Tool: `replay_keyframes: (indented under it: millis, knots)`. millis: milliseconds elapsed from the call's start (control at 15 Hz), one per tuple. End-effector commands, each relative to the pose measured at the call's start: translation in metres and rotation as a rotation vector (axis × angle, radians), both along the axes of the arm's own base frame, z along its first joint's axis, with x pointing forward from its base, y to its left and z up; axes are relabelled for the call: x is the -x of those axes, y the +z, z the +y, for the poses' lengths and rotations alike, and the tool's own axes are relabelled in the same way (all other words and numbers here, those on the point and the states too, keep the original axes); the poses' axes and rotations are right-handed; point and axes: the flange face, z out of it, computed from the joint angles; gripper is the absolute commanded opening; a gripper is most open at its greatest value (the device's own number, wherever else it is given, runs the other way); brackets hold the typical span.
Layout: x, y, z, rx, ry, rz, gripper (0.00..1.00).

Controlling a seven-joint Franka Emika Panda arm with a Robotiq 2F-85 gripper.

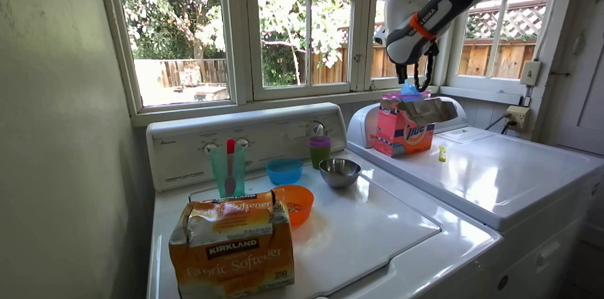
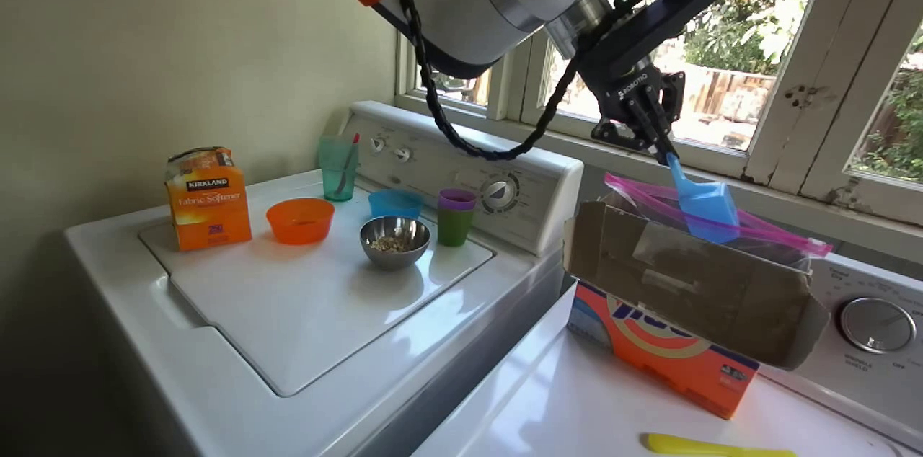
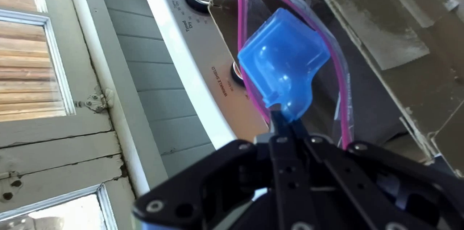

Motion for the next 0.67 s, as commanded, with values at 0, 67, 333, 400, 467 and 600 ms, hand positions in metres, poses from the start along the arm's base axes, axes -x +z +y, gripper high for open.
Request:
replay_keyframes:
  millis: [0, 67, 333, 400, 467, 600]
  knots:
    - [0.011, 0.002, -0.001, -0.019, -0.022, -0.018, 0.01]
    - [0.013, 0.001, -0.002, -0.04, -0.041, 0.0, 0.01]
    - [0.025, -0.003, -0.007, -0.101, -0.12, 0.085, 0.01]
    - [0.027, -0.003, -0.008, -0.114, -0.131, 0.092, 0.01]
    - [0.025, 0.001, -0.009, -0.102, -0.134, 0.052, 0.01]
    - [0.02, 0.009, -0.009, -0.08, -0.081, -0.019, 0.01]
